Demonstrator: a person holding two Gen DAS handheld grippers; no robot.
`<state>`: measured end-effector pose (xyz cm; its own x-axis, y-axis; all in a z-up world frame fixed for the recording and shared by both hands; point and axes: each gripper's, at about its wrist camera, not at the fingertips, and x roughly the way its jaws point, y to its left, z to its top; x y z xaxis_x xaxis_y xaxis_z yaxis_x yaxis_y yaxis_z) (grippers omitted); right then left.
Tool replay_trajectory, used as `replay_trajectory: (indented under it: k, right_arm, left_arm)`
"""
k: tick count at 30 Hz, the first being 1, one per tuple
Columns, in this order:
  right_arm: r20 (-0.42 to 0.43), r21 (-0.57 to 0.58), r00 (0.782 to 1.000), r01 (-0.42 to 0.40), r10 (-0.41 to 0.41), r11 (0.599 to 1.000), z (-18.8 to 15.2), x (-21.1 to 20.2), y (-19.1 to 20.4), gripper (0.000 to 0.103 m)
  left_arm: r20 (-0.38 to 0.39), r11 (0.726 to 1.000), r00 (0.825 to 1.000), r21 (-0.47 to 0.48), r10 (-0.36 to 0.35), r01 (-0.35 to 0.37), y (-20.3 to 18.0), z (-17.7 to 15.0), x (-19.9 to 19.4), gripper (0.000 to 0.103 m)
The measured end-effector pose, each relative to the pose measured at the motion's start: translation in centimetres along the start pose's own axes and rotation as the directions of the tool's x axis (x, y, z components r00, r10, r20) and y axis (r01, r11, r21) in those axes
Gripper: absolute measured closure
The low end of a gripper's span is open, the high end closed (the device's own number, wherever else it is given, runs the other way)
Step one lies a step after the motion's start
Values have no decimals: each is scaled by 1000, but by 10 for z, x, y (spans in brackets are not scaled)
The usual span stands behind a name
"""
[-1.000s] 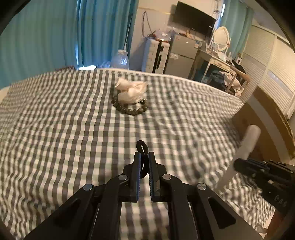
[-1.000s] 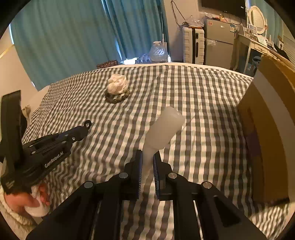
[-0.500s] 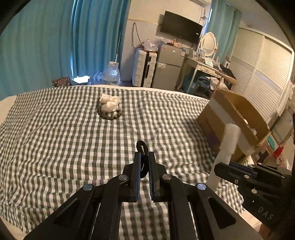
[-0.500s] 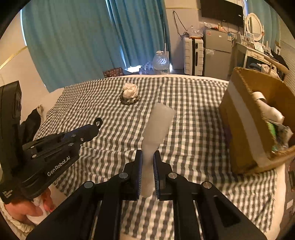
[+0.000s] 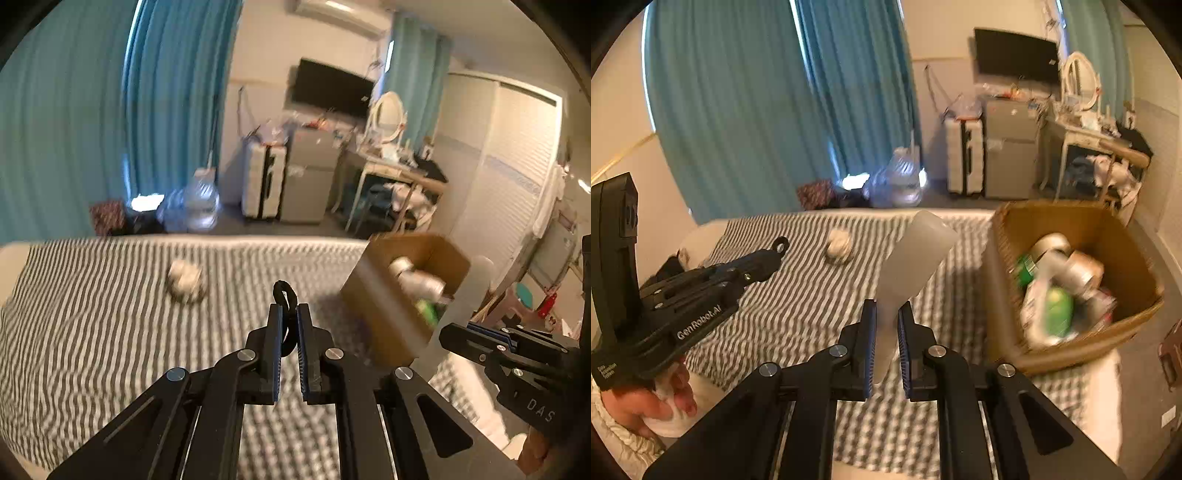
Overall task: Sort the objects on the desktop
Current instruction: 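Carry the white tube and hair tie with both tools over the cardboard box, then open both tools to drop the tube and hair tie into the box, then move both tools back over the lace cloth and bead bracelet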
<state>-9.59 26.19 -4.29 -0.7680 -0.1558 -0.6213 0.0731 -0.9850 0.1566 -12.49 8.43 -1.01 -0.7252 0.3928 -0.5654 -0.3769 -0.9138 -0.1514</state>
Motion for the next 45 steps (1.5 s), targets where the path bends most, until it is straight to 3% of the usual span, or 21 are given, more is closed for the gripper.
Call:
replay_trajectory:
  k: [7,11,19,23,26,27,28,30,31,32,35,40,42,45]
  right_arm:
    - [50,8,993,103,-104,995,49,-31,-58,92]
    - [42,34,988,150,-152,988,63,-31,-99,92]
    - [-62,70,968,247,-243,966,60,18,-177,91]
    - [-116,113,963,256,-244,960,53,44,-209,91]
    - [-149,125,958,264,-245,956,51,61,-224,85]
    - [-153,126,956,269,-249,955,48,63,-226,81]
    - [-160,131,955,272,-250,953,47,67,-228,56]
    - [-151,142,941,322,-301,936,45,67,-230,24]
    - [-133,143,940,332,-314,933,44,65,-233,23]
    - [-121,148,944,322,-306,935,43,63,-235,23]
    - [-122,170,940,336,-318,926,39,56,-236,23]
    - [-92,155,942,334,-323,930,33,30,-212,23]
    - [-64,141,946,324,-318,936,31,18,-198,23]
    - [-24,120,957,290,-289,950,28,1,-170,23]
  left_arm:
    - [82,992,991,79,-108,101,-74,69,12,95]
    - [63,978,981,110,-185,178,-120,87,44,95]
    - [-64,956,964,123,-259,266,-179,70,139,95]
    - [-127,952,956,122,-266,281,-191,59,184,95]
    - [-170,949,950,137,-261,285,-192,53,207,92]
    - [-178,951,955,157,-237,265,-193,52,212,89]
    - [-185,952,959,181,-213,247,-193,51,216,74]
    - [-177,962,974,210,-140,176,-188,51,218,47]
    - [-172,967,979,207,-113,148,-183,52,218,26]
    - [-168,972,980,190,-106,137,-176,55,215,17]
    - [-127,980,982,122,-140,156,-153,64,197,11]
    - [-42,993,996,81,-82,85,-113,81,143,2]
    - [-7,996,999,71,-47,47,-98,86,122,0]
    - [37,995,997,60,73,-75,-69,93,87,0]
